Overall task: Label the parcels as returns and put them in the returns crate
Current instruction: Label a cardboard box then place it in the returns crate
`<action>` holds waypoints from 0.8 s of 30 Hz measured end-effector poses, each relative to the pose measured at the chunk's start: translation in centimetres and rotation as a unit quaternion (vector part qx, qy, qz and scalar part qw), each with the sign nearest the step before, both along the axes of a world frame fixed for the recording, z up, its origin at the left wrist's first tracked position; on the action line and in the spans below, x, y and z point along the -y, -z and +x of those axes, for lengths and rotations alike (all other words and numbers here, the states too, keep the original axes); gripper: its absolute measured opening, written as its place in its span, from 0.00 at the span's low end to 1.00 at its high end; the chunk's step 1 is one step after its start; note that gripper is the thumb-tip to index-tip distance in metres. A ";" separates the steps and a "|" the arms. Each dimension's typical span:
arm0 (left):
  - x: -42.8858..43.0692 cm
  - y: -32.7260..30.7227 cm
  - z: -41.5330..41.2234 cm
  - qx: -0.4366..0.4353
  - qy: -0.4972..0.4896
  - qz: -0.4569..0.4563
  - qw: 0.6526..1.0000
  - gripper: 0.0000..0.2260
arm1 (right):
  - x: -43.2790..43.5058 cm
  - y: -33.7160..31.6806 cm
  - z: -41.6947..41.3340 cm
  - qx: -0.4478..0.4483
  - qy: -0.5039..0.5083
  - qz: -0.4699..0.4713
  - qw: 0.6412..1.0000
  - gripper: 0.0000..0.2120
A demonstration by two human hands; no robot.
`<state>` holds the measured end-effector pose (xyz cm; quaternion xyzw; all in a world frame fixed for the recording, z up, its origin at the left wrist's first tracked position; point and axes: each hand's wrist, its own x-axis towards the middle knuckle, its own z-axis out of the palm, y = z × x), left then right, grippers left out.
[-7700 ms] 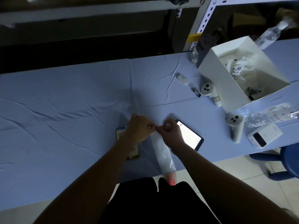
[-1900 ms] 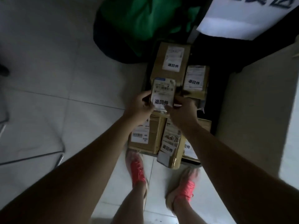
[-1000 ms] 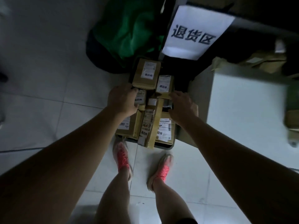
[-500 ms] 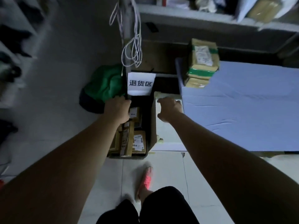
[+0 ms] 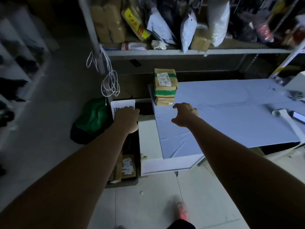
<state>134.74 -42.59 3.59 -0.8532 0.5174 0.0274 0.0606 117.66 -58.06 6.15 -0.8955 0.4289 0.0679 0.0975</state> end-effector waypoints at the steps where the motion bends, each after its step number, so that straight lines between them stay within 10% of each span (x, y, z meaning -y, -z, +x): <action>1: 1.4 -0.1 -0.5 0.005 0.004 0.006 1.000 0.17 | 1.4 -0.2 -0.5 0.003 -0.004 0.000 1.000 0.29; 13: 18.4 2.0 -0.7 -0.181 -0.143 -0.091 0.969 0.16 | 18.9 2.4 -0.2 0.168 0.038 0.163 0.971 0.30; 24: 29.1 5.8 6.0 -0.391 -0.293 -0.181 0.853 0.24 | 27.9 7.7 11.1 0.270 0.180 0.320 0.890 0.34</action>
